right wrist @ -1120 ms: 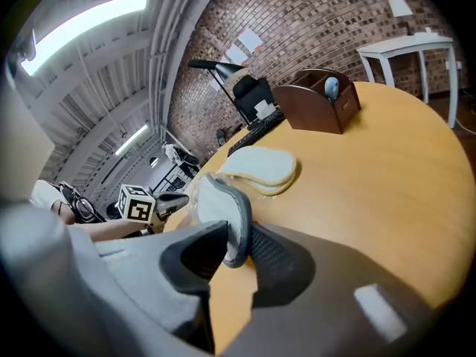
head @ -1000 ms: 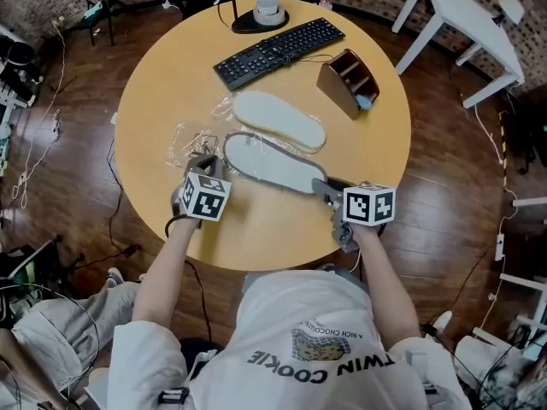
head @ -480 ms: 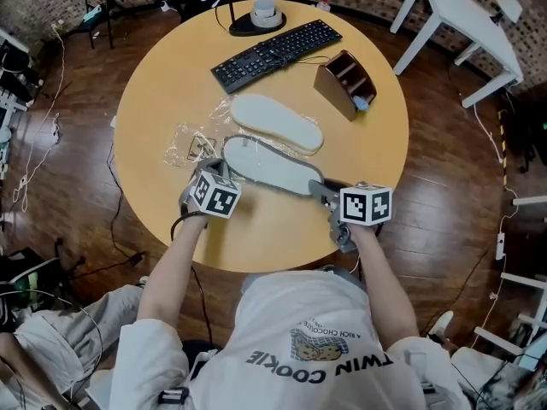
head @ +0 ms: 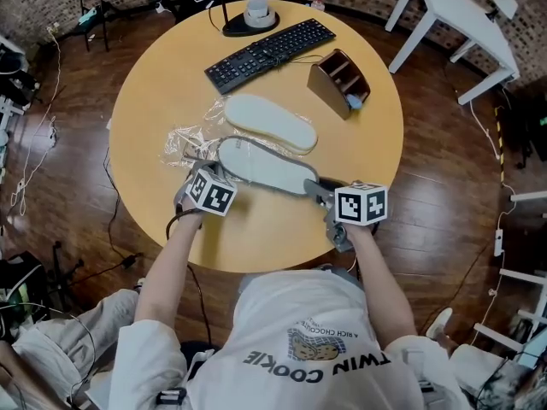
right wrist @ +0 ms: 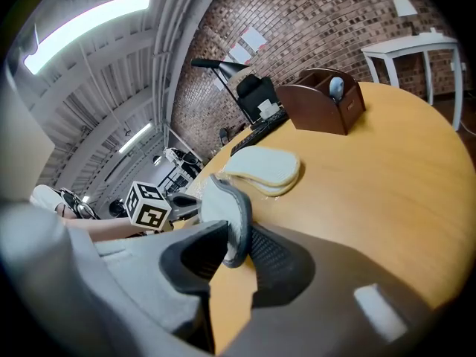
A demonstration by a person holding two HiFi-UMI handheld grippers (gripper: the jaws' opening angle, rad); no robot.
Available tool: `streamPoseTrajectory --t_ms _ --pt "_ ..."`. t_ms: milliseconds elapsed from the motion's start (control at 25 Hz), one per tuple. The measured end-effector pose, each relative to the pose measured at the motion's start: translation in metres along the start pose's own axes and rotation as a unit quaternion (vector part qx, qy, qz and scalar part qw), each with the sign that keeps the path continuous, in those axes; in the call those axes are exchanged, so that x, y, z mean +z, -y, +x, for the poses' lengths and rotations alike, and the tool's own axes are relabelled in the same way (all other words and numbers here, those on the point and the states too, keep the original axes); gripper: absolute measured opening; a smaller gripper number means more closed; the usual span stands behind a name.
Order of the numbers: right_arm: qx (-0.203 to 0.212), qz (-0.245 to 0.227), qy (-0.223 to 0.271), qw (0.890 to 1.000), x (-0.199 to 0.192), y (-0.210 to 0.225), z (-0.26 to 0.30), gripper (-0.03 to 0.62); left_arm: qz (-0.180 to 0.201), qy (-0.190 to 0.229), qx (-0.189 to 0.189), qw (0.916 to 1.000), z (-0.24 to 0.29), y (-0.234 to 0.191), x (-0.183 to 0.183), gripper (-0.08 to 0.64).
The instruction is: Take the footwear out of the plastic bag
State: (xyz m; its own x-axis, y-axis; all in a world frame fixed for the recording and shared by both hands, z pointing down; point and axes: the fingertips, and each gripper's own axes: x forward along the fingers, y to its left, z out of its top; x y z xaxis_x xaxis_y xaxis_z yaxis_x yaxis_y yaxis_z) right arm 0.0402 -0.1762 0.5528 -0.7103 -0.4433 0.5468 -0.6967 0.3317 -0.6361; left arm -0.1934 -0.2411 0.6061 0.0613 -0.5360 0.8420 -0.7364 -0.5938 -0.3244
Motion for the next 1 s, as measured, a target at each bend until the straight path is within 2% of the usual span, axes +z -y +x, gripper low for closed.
streamPoseTrajectory --t_ms 160,240,440,720,1000 --pt "-0.004 -0.002 0.008 1.000 -0.002 0.007 -0.008 0.091 0.006 -0.009 0.021 0.9997 0.001 -0.005 -0.003 0.005" --pt "-0.019 -0.006 0.008 1.000 -0.003 0.017 -0.017 0.091 0.005 -0.012 0.024 0.9996 0.003 -0.005 -0.003 0.005" --pt "-0.022 -0.008 0.012 1.000 -0.006 0.023 -0.033 0.087 0.003 -0.019 0.028 0.9994 0.002 -0.004 -0.005 0.005" --pt "-0.015 -0.002 0.028 0.999 -0.007 0.028 -0.050 0.081 0.002 -0.025 0.036 0.9990 0.004 -0.004 -0.003 0.005" --pt "0.010 0.015 0.049 0.999 -0.005 0.032 -0.076 0.072 0.003 -0.030 0.044 0.9986 0.003 -0.003 -0.004 0.005"
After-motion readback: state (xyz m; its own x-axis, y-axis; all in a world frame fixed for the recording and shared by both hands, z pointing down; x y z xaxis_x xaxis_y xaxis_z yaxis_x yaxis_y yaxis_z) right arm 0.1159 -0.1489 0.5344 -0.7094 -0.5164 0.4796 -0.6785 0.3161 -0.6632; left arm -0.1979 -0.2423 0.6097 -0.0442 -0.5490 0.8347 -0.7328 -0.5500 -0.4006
